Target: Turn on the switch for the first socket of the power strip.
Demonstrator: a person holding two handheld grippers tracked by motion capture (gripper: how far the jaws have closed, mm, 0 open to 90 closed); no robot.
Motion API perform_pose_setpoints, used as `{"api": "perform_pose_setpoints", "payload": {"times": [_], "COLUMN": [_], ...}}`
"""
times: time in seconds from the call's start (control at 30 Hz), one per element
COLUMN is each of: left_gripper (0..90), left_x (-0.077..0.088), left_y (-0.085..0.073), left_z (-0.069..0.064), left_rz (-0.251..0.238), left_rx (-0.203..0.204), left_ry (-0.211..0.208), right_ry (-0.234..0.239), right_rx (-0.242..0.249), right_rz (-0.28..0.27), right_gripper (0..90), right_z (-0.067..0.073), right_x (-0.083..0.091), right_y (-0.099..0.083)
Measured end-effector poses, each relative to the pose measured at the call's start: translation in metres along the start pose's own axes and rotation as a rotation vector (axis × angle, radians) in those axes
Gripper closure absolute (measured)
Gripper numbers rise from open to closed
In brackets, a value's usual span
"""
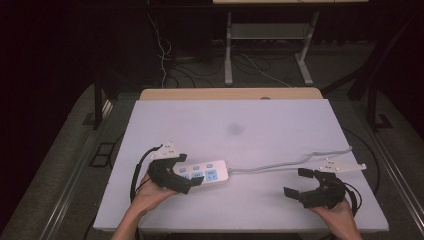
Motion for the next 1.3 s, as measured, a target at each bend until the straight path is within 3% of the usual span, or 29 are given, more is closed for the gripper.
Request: {"api": "perform_pose_setpoints", "payload": {"times": [0.4, 0.77, 1.3], "left_gripper": [0.5, 1.0, 3.2], "left_x": [-0.008, -0.019, -0.038], "left_y": [0.016, 0.024, 0.035], "left_z": [0.005, 0.015, 0.023], "left_rz": [0.034, 0.063, 0.181], "left_rx": [-0.028, -0.024, -0.062], "left_ry": [0.003, 0.006, -0.002], "right_ry": [0.004, 0.008, 0.009], "right_rx": [0.002, 0.004, 0.006], "right_rz": [0.009, 0.015, 0.02], "right_gripper": [0.3, 0.3, 0.3], "right_z": [0.001, 0.001, 0.002], "right_x": [-0.002, -0.003, -0.004], "right_y": [-0.001, -0.001, -0.001]}}
Point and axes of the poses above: each handheld gripper's, and its own axes: x roughly backward along the jaws, y roughly out of its top, z roughly to its left, the point moved 2 cm from there along -x, roughly forward along the jaws, and after that the axes turned 10 degrees about z, right-handed, at the moved point
